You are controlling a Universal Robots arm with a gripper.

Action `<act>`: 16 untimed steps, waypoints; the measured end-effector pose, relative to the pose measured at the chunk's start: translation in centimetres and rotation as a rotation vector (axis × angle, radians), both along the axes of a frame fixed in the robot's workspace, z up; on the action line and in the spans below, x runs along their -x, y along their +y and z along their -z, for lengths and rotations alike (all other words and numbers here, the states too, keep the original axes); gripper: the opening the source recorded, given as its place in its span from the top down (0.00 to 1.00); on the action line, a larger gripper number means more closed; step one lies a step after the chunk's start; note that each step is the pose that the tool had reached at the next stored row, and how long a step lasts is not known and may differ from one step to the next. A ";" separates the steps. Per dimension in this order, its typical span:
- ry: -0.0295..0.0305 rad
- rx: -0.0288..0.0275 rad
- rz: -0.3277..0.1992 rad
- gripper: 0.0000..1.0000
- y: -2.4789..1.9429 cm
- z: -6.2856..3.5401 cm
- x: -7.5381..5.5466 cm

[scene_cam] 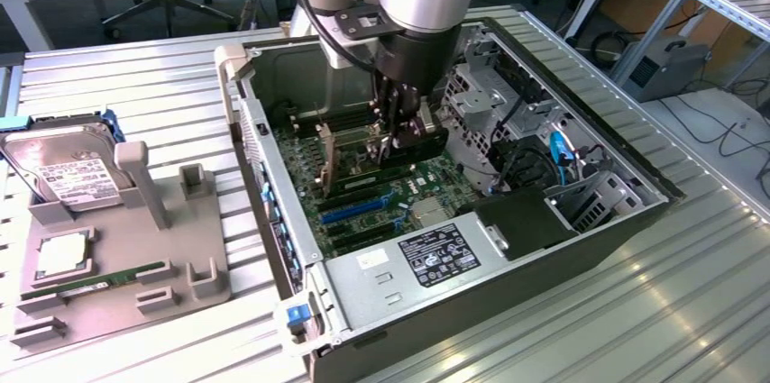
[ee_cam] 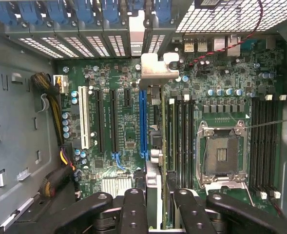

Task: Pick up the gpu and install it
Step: 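Insert the gpu into the slot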

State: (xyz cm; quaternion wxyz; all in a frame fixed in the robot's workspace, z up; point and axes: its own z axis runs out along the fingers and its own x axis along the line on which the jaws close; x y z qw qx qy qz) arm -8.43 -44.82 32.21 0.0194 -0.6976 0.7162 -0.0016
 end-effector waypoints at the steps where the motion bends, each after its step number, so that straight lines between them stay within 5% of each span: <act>1: 0.0000 0.0000 0.000 0.73 0.00 0.02 0.1; 16: 0.0000 0.0000 0.000 0.73 -0.35 0.25 0.8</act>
